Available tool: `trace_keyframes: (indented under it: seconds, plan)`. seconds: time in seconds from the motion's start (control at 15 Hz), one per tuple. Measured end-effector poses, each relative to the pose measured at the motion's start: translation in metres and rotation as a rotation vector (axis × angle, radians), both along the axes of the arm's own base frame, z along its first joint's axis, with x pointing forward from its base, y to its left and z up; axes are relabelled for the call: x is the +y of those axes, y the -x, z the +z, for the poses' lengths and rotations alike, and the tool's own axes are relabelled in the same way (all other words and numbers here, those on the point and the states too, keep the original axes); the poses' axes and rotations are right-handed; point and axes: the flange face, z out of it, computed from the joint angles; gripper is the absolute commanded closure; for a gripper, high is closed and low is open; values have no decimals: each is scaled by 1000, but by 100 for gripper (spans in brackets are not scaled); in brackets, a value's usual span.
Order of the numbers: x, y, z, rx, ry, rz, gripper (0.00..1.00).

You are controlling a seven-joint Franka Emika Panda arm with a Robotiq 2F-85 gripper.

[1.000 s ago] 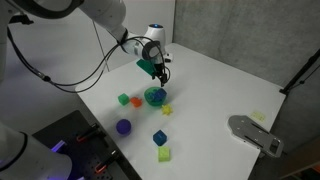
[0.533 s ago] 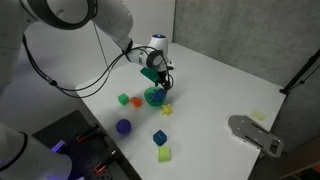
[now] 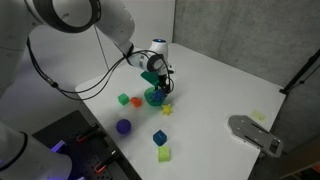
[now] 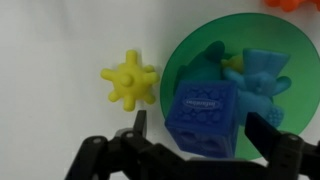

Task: Remove the blue block from the green bowl and put it on the table.

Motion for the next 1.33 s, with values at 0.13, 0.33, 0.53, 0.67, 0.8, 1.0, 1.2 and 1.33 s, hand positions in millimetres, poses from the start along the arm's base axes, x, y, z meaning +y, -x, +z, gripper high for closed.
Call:
trace_keyframes:
  seconds: [0.13,0.33,0.53,0.67,0.8,1.0,1.2,1.33]
  plan:
    - [-1,1,-4,6,12,11,34]
    - [2,2,-5,8,16,18,58]
    - [8,0,3,-4,9,25,66]
    - [17,-2,15,-13,-3,32,68]
    - [24,-5,37,-21,-16,34,69]
    - [18,-10,76,-43,-14,23,69]
    - [-6,-9,99,-51,2,-12,69]
    - [-28,-3,102,-41,15,-42,69]
